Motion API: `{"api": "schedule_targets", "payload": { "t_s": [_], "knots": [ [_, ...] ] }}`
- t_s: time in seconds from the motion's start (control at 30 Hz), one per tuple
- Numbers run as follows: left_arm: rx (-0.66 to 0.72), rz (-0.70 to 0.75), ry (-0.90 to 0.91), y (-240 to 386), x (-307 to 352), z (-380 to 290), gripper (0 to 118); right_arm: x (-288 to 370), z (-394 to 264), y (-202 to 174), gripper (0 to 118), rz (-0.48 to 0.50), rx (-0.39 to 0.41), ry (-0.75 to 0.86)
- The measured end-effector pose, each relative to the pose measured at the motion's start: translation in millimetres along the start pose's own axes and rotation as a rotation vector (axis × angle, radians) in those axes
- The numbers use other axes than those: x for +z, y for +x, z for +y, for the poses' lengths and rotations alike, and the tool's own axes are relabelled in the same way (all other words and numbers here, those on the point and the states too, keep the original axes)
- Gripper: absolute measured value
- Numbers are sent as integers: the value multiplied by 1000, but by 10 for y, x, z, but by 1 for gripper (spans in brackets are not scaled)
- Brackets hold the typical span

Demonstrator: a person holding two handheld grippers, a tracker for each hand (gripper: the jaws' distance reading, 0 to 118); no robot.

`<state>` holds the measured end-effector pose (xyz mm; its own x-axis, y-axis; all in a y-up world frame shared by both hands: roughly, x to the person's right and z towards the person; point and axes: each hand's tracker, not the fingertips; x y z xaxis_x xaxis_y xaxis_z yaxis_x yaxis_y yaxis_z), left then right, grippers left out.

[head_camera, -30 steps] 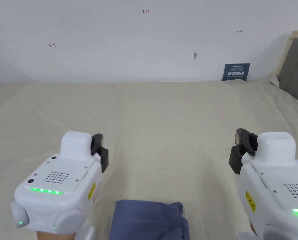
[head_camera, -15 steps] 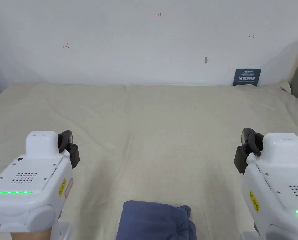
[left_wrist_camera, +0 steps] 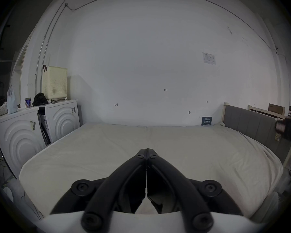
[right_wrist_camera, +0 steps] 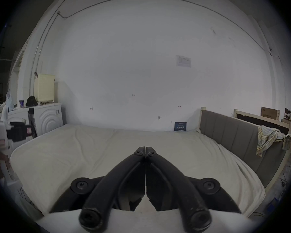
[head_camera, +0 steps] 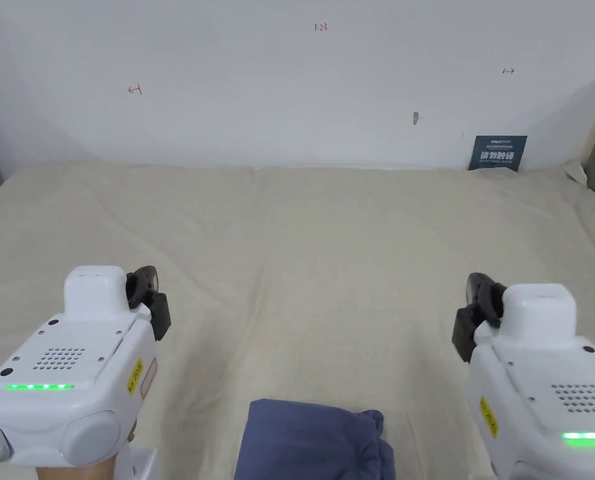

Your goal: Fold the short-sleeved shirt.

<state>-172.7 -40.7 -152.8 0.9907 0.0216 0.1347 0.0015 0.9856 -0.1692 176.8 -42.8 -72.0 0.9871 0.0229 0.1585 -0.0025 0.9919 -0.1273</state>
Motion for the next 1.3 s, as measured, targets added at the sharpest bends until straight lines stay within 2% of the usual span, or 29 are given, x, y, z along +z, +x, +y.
{"api": "schedule_targets", "payload": {
  "t_s": [0.2, 0.37, 0.6, 0.7, 0.73, 0.77, 0.8, 0.83, 0.87, 0.9, 0.97, 1.03, 1.13, 1.3],
  "knots": [
    [16, -18, -34, -35, 54, -82, 0, -223, -736, -453, 0, 75, 68, -215],
    [49, -51, -94, -114, 97, -204, 0, -374, -1379, -756, 0, 138, 73, -389],
    [100, -70, -197, -216, 73, -418, 0, -587, -2127, -913, 0, 124, 67, -590],
    [133, -115, -288, -235, -16, -527, 0, -642, -2463, -914, 0, 108, 112, -699],
    [148, -125, -327, -243, -59, -577, 0, -629, -2557, -917, 0, 104, 141, -710],
    [176, -148, -375, -243, -109, -634, 0, -563, -2521, -923, 0, 109, 161, -600],
    [204, -170, -417, -243, -158, -694, 3, -546, -2499, -949, 0, 109, 199, -608],
    [244, -191, -472, -241, -213, -768, 14, -577, -2478, -973, 0, 108, 219, -641],
    [292, -230, -528, -219, -266, -851, 32, -612, -2453, -968, 0, 109, 201, -647],
    [335, -252, -580, -207, -324, -941, 58, -639, -2451, -941, 0, 112, 177, -664],
    [402, -286, -677, -165, -452, -1142, 93, -624, -2436, -864, 0, 115, 82, -666],
    [467, -331, -770, -127, -578, -1360, 101, -620, -2441, -827, 0, 120, 52, -663],
    [520, -355, -880, -67, -773, -1631, 101, -610, -2437, -806, 0, 129, 54, -664],
    [424, -391, -1000, 74, -1061, -1952, 100, -602, -2460, -740, 0, 144, 9, -657]
  ]
}}
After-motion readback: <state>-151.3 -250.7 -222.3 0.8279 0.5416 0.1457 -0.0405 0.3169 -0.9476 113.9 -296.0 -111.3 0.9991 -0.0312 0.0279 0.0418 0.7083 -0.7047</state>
